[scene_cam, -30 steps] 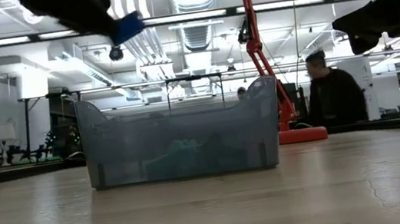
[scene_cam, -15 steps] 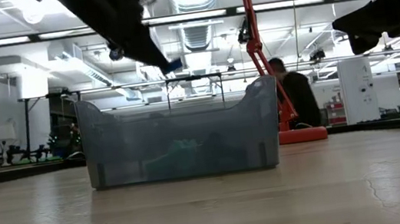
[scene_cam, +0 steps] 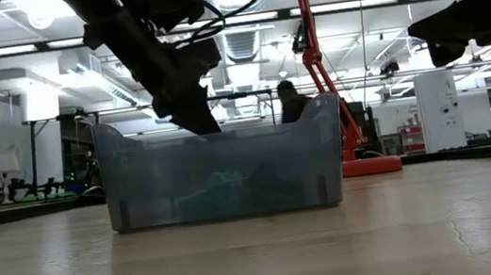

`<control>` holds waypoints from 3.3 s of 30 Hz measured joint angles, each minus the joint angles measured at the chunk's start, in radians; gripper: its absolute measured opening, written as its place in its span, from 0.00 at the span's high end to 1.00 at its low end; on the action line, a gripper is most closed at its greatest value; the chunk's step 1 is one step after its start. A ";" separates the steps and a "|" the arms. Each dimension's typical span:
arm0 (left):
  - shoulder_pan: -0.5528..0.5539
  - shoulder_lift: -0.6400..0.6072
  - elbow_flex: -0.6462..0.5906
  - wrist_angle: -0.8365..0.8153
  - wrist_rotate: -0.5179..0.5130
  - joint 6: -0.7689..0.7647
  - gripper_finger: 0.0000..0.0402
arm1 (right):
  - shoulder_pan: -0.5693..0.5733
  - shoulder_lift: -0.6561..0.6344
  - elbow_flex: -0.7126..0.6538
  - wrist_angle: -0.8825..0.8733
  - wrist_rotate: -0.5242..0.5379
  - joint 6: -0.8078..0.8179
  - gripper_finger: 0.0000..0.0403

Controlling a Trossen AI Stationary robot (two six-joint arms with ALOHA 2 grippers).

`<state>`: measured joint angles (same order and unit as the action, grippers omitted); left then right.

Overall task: Pick and place Stapler, Stapler remover, tape
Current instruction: Put the blue stapler into the bottom white bin, then put the blue tape into the top white bin

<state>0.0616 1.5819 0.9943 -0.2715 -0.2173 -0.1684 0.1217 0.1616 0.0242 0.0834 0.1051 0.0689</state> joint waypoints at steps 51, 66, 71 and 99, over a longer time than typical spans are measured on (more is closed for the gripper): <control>-0.819 -0.216 -0.001 -0.568 0.192 -0.795 0.54 | 0.000 0.005 0.000 0.000 0.000 0.000 0.98; -0.896 0.025 -0.002 -0.563 0.318 -0.959 0.54 | 0.000 0.005 0.000 0.000 0.000 0.000 0.98; -0.896 0.089 -0.003 -0.550 0.340 -0.913 0.54 | 0.000 0.005 0.000 0.000 0.000 0.000 0.98; -0.746 0.075 0.025 -0.879 0.216 -0.657 0.85 | 0.000 0.005 0.000 0.000 0.000 -0.001 0.98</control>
<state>-0.6846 1.6571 1.0191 -1.1501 -0.0017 -0.8253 0.1217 0.1665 0.0242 0.0834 0.1047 0.0683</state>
